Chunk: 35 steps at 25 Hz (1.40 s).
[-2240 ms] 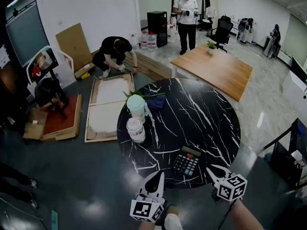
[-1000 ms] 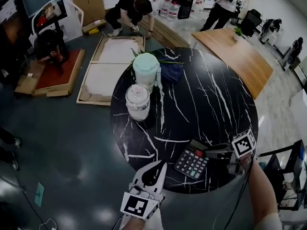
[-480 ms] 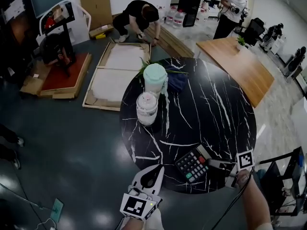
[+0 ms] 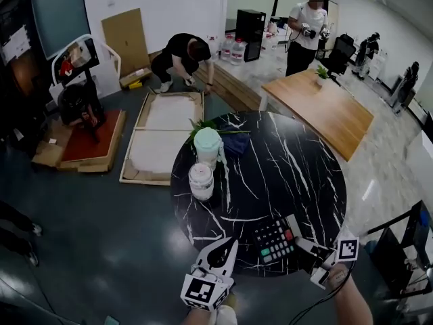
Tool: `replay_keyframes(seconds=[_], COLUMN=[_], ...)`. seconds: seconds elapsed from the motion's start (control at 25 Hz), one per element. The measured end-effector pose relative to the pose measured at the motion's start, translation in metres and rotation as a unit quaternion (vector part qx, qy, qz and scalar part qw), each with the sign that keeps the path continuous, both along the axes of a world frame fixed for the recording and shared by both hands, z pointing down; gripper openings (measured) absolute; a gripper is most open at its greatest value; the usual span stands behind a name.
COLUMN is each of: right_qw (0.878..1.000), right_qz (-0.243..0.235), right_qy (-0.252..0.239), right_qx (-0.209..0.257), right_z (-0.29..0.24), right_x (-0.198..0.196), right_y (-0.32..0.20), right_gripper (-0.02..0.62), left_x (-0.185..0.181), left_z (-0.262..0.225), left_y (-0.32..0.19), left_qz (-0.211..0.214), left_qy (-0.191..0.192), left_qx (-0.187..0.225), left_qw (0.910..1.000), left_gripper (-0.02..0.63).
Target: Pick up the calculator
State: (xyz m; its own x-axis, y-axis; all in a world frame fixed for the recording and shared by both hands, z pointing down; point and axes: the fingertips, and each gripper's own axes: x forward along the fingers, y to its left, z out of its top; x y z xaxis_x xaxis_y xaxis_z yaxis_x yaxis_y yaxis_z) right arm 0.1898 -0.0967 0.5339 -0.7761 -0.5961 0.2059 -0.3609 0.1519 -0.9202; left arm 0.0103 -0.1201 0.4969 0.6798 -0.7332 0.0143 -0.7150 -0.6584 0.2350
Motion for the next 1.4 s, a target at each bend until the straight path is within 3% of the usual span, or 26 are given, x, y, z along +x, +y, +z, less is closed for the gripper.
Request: replay_keyframes(seconds=[0.16, 0.32, 0.48, 0.64, 0.88, 1.16, 1.4], right_qw=[0.999, 0.993, 0.985, 0.98, 0.97, 0.957, 0.946], right_qz=[0.045, 0.111, 0.167, 0.187, 0.223, 0.281, 0.309], right_qy=[-0.009, -0.018, -0.03, -0.035, -0.034, -0.035, -0.042], right_qx=[0.019, 0.019, 0.03, 0.058, 0.09, 0.071, 0.084], right_z=[-0.039, -0.064, -0.089, -0.12, -0.135, -0.122, -0.137], right_x=[0.001, 0.012, 0.026, 0.018, -0.004, 0.003, 0.012], right_y=[0.016, 0.029, 0.026, 0.02, 0.029, 0.052, 0.06], right_gripper=[0.066, 0.066, 0.066, 0.066, 0.066, 0.064, 0.064], left_x=[0.018, 0.013, 0.013, 0.017, 0.038, 0.032, 0.045], left_z=[-0.026, -0.037, -0.058, -0.088, -0.105, -0.107, -0.111], left_y=[0.011, 0.012, -0.005, -0.021, -0.013, -0.003, 0.01], left_qz=[0.033, 0.018, 0.015, 0.015, 0.051, 0.056, 0.078], left_qy=[0.006, 0.025, 0.019, 0.036, 0.044, 0.04, 0.032], left_qx=[0.01, -0.012, 0.007, 0.033, 0.052, 0.052, 0.053], left_qw=[0.9994, 0.9995, 0.9997, 0.9987, 0.9964, 0.9963, 0.995], left_gripper=[0.008, 0.006, 0.006, 0.007, 0.006, 0.006, 0.007])
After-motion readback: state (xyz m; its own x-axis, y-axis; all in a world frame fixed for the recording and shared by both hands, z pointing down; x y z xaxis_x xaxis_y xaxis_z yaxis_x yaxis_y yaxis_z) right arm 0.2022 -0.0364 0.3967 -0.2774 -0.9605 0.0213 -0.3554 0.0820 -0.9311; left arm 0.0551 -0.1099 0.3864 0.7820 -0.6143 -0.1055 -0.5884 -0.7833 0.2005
